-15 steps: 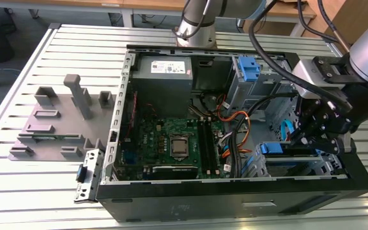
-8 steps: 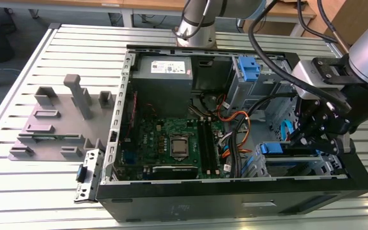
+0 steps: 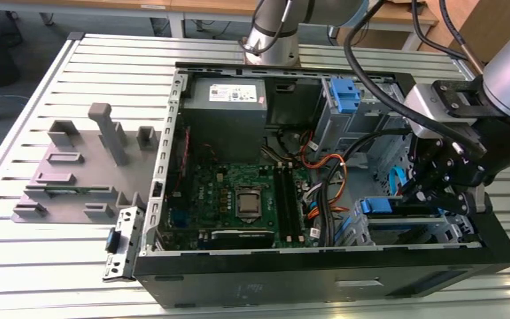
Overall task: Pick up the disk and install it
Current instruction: 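Insert the first disk wire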
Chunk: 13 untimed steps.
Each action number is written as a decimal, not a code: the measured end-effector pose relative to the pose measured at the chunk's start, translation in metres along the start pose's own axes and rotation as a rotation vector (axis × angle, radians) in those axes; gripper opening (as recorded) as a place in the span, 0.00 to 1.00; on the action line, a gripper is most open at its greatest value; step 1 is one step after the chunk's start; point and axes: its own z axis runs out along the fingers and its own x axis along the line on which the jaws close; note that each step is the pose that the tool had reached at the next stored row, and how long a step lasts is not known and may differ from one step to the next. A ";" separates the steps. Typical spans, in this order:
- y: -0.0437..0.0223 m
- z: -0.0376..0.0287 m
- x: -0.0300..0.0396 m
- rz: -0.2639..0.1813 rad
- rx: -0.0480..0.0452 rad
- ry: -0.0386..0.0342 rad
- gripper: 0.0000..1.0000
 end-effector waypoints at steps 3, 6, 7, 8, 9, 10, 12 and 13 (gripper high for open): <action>0.0000 0.0000 0.0011 0.000 0.0000 -0.0002 0.16; 0.0000 -0.0002 0.0015 0.000 0.0000 0.0000 0.16; 0.0000 -0.0001 0.0016 0.000 0.0000 0.0000 0.16; 0.0000 0.0003 0.0017 0.000 0.0000 0.0000 0.16; 0.0000 0.0008 0.0017 0.000 0.0000 -0.0001 0.16; 0.0000 0.0011 0.0018 0.000 0.0000 0.0000 0.16; 0.0000 0.0014 0.0018 0.000 0.0000 0.0003 0.16; 0.0000 0.0018 0.0018 0.000 0.0000 0.0002 0.16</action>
